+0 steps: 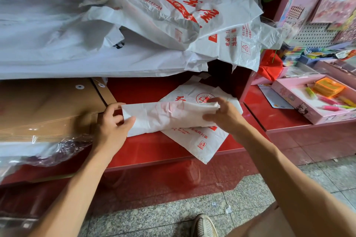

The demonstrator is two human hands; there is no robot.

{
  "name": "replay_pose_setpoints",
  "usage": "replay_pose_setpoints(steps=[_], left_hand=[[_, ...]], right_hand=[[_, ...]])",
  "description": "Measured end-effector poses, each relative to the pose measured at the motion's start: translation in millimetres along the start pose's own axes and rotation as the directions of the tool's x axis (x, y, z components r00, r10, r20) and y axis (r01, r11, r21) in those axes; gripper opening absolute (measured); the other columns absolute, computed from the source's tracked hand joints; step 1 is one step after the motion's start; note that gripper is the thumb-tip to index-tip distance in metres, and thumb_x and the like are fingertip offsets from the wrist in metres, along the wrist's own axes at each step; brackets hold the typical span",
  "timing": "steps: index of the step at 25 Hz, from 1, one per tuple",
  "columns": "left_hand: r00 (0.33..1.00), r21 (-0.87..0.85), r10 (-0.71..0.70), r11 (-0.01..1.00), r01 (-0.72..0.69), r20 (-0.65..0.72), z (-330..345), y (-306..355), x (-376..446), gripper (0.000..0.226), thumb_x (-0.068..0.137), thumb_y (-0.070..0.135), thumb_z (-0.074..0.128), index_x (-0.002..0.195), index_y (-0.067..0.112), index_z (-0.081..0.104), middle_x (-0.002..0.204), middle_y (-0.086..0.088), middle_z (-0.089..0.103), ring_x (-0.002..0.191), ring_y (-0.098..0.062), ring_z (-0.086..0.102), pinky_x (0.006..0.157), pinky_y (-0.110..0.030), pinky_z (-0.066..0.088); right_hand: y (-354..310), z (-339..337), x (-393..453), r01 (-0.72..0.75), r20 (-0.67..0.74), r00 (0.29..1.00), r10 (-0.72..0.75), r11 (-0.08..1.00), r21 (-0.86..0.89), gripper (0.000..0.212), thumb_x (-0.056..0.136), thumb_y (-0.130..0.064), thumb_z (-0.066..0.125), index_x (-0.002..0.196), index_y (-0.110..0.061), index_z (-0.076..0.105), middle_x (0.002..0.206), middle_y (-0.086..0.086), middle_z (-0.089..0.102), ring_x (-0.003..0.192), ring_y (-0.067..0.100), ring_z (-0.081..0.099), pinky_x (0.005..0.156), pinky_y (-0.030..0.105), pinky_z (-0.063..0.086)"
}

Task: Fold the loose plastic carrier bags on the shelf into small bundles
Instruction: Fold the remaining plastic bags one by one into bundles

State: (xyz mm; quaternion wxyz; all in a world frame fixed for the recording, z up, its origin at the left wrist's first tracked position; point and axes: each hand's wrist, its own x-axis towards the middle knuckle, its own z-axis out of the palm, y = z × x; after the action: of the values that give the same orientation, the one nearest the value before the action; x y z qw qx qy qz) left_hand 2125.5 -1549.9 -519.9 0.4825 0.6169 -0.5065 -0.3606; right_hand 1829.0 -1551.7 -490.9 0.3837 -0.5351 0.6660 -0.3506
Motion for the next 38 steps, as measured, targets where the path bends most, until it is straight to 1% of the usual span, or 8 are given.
replay_pose_setpoints(steps=[7,12,16,20,24,32,35,38], left_hand=[[1.000,0.161,0.028,0.987,-0.028,0.001,3.3,1.1,-6.4,0.037,0.083,0.015,0.071,0.109,0.033,0.052,0.079,0.006,0.072,0.082,-0.021,0.065,0.067,-0.028,0.044],[0.971,0.409,0.117,0.891,-0.195,0.209,-3.2,7.4,-6.5,0.039,0.080,0.003,0.067,0.099,0.036,0.070,0.100,0.014,0.061,0.077,-0.014,0.057,0.066,-0.025,0.045],[0.926,0.330,0.369,0.867,-0.374,0.079,-9.4,12.9,-1.2,0.020,0.082,0.009,0.074,0.084,0.029,0.074,0.100,0.008,0.060,0.088,0.000,0.058,0.073,-0.012,0.042],[0.975,-0.238,0.118,0.969,-0.072,0.188,-8.2,33.0,-14.7,0.006,0.085,0.017,0.073,0.080,0.019,0.069,0.087,0.002,0.068,0.080,-0.010,0.062,0.060,-0.014,0.047],[0.996,-0.213,-0.043,0.975,0.060,0.083,10.0,24.8,-28.3,0.007,0.091,0.027,0.067,0.087,0.022,0.067,0.083,0.008,0.065,0.081,-0.013,0.058,0.066,-0.027,0.044],[0.981,-0.195,-0.184,0.962,0.191,0.056,14.4,19.7,-27.5,0.018,0.088,0.003,0.058,0.098,0.018,0.062,0.090,0.003,0.062,0.081,-0.018,0.057,0.063,-0.027,0.041],[0.957,-0.234,-0.163,0.966,0.107,-0.239,14.5,17.3,-25.4,0.014,0.088,0.005,0.064,0.096,0.015,0.058,0.083,0.006,0.056,0.076,-0.015,0.050,0.061,-0.025,0.039],[0.963,-0.242,-0.188,0.960,0.139,-0.193,14.1,14.8,-26.9,0.008,0.088,0.008,0.067,0.090,0.016,0.064,0.086,-0.002,0.063,0.070,-0.017,0.054,0.054,-0.025,0.040]], right_hand=[[8.7,6.5,5.4,-0.169,-0.220,0.962,0.160,0.985,-0.025,0.040,0.087,-0.018,0.068,0.123,-0.017,0.050,0.083,0.003,0.057,0.070,0.017,0.058,0.065,0.035,0.052],[-2.4,-4.6,1.9,-0.012,0.106,0.994,0.028,0.989,-0.150,0.040,0.075,0.005,0.071,0.105,-0.021,0.067,0.102,0.007,0.063,0.077,0.016,0.059,0.061,0.020,0.045],[-8.9,-13.9,1.3,0.161,-0.149,0.974,-0.168,0.985,-0.059,0.016,0.079,-0.016,0.073,0.083,-0.001,0.070,0.076,0.004,0.059,0.068,0.016,0.054,0.060,0.027,0.042],[-16.8,-19.9,-1.7,0.104,-0.105,0.992,-0.064,0.888,0.448,0.024,0.075,-0.032,0.066,0.084,-0.010,0.065,0.081,0.010,0.066,0.075,0.025,0.062,0.069,0.038,0.051],[-13.3,-8.1,-6.0,-0.159,0.122,0.984,0.130,0.950,0.270,0.023,0.082,-0.026,0.072,0.103,-0.020,0.068,0.090,0.004,0.071,0.078,0.020,0.068,0.072,0.037,0.056],[-14.5,-0.4,-7.1,-0.125,-0.084,0.980,0.180,0.888,0.443,0.042,0.085,-0.013,0.073,0.124,-0.017,0.057,0.097,0.006,0.065,0.074,0.017,0.063,0.068,0.032,0.053],[-8.0,2.4,-3.7,0.007,-0.295,0.956,-0.007,1.000,-0.003,0.042,0.088,-0.017,0.067,0.127,-0.015,0.052,0.118,0.005,0.059,0.098,0.019,0.060,0.085,0.038,0.053],[-5.8,13.4,-10.0,0.238,-0.246,0.908,-0.339,0.901,-0.363,0.036,0.087,-0.014,0.065,0.122,-0.011,0.056,0.123,0.007,0.059,0.107,0.023,0.059,0.086,0.033,0.050]])
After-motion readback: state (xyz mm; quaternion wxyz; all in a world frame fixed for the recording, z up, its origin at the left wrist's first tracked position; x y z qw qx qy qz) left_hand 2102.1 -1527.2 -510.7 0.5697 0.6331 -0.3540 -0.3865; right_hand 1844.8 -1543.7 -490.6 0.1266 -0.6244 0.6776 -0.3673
